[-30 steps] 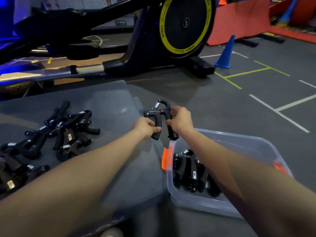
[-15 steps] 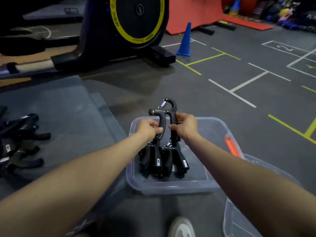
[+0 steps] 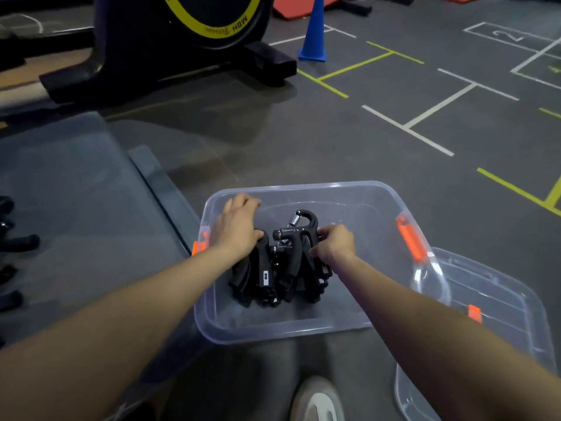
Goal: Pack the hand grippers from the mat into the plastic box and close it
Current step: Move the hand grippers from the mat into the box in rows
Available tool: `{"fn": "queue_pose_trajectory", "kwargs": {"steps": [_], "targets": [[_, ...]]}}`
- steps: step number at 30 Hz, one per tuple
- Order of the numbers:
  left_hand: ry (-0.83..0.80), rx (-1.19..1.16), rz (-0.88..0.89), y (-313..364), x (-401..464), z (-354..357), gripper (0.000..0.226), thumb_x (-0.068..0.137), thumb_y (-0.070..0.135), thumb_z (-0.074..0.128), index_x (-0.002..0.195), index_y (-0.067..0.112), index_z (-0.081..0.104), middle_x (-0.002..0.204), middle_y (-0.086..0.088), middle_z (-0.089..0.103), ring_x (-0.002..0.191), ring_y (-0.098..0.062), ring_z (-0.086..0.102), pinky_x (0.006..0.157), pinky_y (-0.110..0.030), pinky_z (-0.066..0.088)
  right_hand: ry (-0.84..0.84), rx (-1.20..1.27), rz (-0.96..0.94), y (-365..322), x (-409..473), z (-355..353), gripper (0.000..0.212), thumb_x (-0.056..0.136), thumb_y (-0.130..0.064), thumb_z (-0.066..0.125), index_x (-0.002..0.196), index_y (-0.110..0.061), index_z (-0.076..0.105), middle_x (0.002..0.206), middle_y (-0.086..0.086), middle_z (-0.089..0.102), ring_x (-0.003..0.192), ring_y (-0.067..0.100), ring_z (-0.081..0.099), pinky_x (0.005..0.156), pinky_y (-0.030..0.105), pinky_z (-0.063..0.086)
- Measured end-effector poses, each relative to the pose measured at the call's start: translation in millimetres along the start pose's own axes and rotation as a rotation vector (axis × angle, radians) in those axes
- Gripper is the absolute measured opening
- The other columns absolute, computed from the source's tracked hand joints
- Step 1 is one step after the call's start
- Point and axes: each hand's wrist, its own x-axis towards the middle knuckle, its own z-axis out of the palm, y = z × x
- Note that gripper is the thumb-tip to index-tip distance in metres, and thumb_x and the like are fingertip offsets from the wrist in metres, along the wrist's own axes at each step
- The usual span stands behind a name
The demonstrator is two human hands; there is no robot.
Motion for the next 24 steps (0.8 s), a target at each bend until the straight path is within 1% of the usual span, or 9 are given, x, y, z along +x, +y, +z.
{"fn": "queue_pose_trajectory", "kwargs": {"steps": [3, 6, 9, 12, 17, 20, 22, 24], "targets": [[0.111, 0.086, 0.067, -6.0, 9.4, -2.3, 0.073, 0.079, 0.02, 0.069, 0.142, 0.021, 0.033, 0.148, 0.004, 0.032, 0.137, -0.02, 0.029, 0.114, -0.031, 0.021, -0.038, -0.08, 0.023, 6.0, 5.8, 5.8, 0.037, 0.072, 0.003, 0.068, 0.108, -0.009, 0.069, 0.103, 0.01, 0.072, 0.098, 0.026, 0.067, 0.085, 0.032, 0.055], [0.088, 0.14, 0.044, -11.0, 17.8, -1.7, 0.082, 0.081, 0.023, 0.068, 0.148, 0.022, 0.021, 0.155, 0.005, 0.023, 0.142, -0.018, 0.021, 0.117, -0.029, 0.013, -0.06, -0.131, 0.038, 10.6, 10.6, 13.5, 0.038, 0.071, 0.002, 0.069, 0.107, -0.009, 0.068, 0.102, 0.012, 0.072, 0.096, 0.026, 0.068, 0.084, 0.034, 0.056], [0.037, 0.181, 0.036, -16.4, 23.3, 2.3, 0.084, 0.081, 0.026, 0.068, 0.149, 0.021, 0.019, 0.156, 0.003, 0.02, 0.145, -0.019, 0.017, 0.12, -0.032, 0.01, -0.07, -0.134, 0.053, 12.8, 15.1, 19.1, 0.037, 0.07, 0.002, 0.069, 0.105, -0.008, 0.069, 0.1, 0.012, 0.072, 0.094, 0.027, 0.069, 0.082, 0.035, 0.058], [0.014, 0.207, 0.032, -18.5, 26.6, 5.5, 0.083, 0.082, 0.028, 0.068, 0.149, 0.022, 0.019, 0.157, 0.004, 0.019, 0.145, -0.019, 0.015, 0.12, -0.033, 0.009, -0.067, -0.116, 0.055, 14.4, 18.5, 22.0, 0.036, 0.069, 0.004, 0.068, 0.103, -0.007, 0.069, 0.099, 0.013, 0.073, 0.094, 0.027, 0.07, 0.083, 0.036, 0.057], [0.025, 0.196, 0.025, -16.8, 29.8, 4.7, 0.08, 0.082, 0.028, 0.068, 0.148, 0.022, 0.022, 0.155, 0.004, 0.023, 0.144, -0.02, 0.018, 0.119, -0.032, 0.012, -0.05, -0.112, 0.039, 17.4, 19.2, 25.0, 0.034, 0.071, 0.004, 0.067, 0.103, -0.006, 0.07, 0.097, 0.012, 0.073, 0.093, 0.026, 0.069, 0.083, 0.035, 0.057], [0.0, 0.175, 0.015, -16.9, 30.7, 2.8, 0.079, 0.082, 0.029, 0.067, 0.147, 0.022, 0.024, 0.155, 0.004, 0.024, 0.143, -0.021, 0.021, 0.119, -0.033, 0.014, -0.046, -0.083, 0.019, 16.7, 18.0, 23.6, 0.035, 0.077, 0.003, 0.063, 0.109, -0.009, 0.068, 0.107, 0.011, 0.071, 0.101, 0.026, 0.066, 0.088, 0.034, 0.054], [-0.001, 0.133, -0.005, -16.1, 30.8, -1.0, 0.075, 0.082, 0.03, 0.067, 0.146, 0.023, 0.028, 0.153, 0.004, 0.027, 0.141, -0.022, 0.026, 0.119, -0.035, 0.016, -0.046, -0.063, -0.029, 8.7, 16.6, 21.2, 0.037, 0.078, 0.0, 0.065, 0.114, -0.011, 0.066, 0.114, 0.01, 0.069, 0.108, 0.027, 0.064, 0.094, 0.034, 0.051], [0.025, 0.087, -0.019, -15.5, 28.8, -11.0, 0.069, 0.083, 0.028, 0.066, 0.143, 0.023, 0.032, 0.149, 0.003, 0.032, 0.136, -0.024, 0.031, 0.118, -0.036, 0.02, -0.044, -0.052, -0.102, -7.3, 14.5, 20.0, 0.045, 0.078, -0.005, 0.069, 0.122, -0.012, 0.062, 0.123, 0.008, 0.065, 0.116, 0.025, 0.06, 0.101, 0.034, 0.047]]}}
